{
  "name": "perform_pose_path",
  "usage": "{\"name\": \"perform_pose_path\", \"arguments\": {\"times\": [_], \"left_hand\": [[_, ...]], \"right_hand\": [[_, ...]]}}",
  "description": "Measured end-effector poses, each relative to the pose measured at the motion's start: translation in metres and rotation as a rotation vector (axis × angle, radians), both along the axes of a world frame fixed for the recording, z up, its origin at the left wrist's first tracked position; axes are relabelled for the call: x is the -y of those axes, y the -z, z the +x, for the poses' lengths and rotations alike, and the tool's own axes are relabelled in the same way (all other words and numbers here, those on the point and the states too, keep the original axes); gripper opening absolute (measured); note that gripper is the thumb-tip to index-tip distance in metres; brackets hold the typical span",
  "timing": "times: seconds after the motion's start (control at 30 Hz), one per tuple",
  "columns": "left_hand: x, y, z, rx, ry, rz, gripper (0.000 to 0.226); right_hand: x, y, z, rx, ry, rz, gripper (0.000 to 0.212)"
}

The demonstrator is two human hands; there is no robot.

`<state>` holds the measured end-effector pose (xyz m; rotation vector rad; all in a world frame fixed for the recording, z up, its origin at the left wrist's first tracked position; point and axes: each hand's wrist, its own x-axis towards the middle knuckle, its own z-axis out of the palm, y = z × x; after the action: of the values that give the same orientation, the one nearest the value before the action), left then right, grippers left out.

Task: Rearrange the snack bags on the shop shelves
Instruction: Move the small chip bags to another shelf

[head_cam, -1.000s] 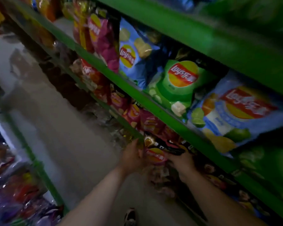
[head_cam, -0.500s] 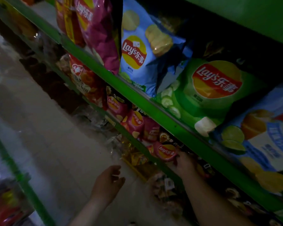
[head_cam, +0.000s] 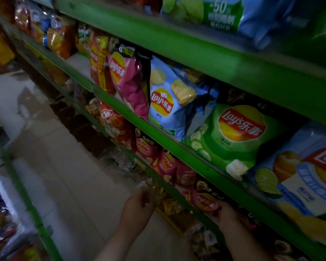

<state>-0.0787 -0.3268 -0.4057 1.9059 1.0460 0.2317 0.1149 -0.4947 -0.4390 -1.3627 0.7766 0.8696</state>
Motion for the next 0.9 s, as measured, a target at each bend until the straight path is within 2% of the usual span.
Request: {"name": "perform_pose_path", "arguments": {"times": [0.07, 0.17, 0.23, 0.3, 0.37, 0.43, 0.53, 0.73, 0.8, 0.9], "left_hand": [[-0.001, -0.018, 0.01, 0.044, 0.002, 0.027, 0.034], [0.006, -0.046, 0.027, 0.091, 0.039, 0.06, 0.033], [0.016, -0.065, 0.039, 0.125, 0.08, 0.041, 0.023], [0.028, -0.085, 0.053, 0.185, 0.14, 0.048, 0.02], [0.042, -0.105, 0.066, 0.262, 0.201, 0.051, 0.025], [0.058, -0.125, 0.08, 0.295, 0.261, 0.051, 0.029], [0.093, -0.148, 0.099, 0.35, 0.372, 0.072, 0.026], [0.158, -0.171, 0.135, 0.49, 0.54, 0.147, 0.035], [0.164, -0.178, 0.147, 0.503, 0.498, 0.167, 0.037], [0.171, -0.185, 0.163, 0.435, 0.432, 0.121, 0.052]], "right_hand": [[0.006, -0.01, 0.001, -0.016, 0.04, -0.014, 0.036], [0.021, -0.034, -0.006, 0.037, -0.041, -0.06, 0.021], [0.033, -0.057, -0.016, 0.079, -0.16, -0.084, 0.025], [0.05, -0.09, -0.028, 0.131, -0.31, -0.068, 0.014], [0.074, -0.124, -0.038, 0.226, -0.44, -0.048, 0.017], [0.105, -0.155, -0.044, 0.338, -0.534, -0.077, 0.006], [0.159, -0.19, -0.049, 0.475, -0.522, -0.083, 0.015], [0.248, -0.218, -0.046, 0.677, -0.364, -0.148, 0.021], [0.252, -0.225, -0.035, 0.761, -0.343, -0.162, 0.036], [0.233, -0.24, -0.017, 0.882, -0.302, -0.141, 0.066]]}}
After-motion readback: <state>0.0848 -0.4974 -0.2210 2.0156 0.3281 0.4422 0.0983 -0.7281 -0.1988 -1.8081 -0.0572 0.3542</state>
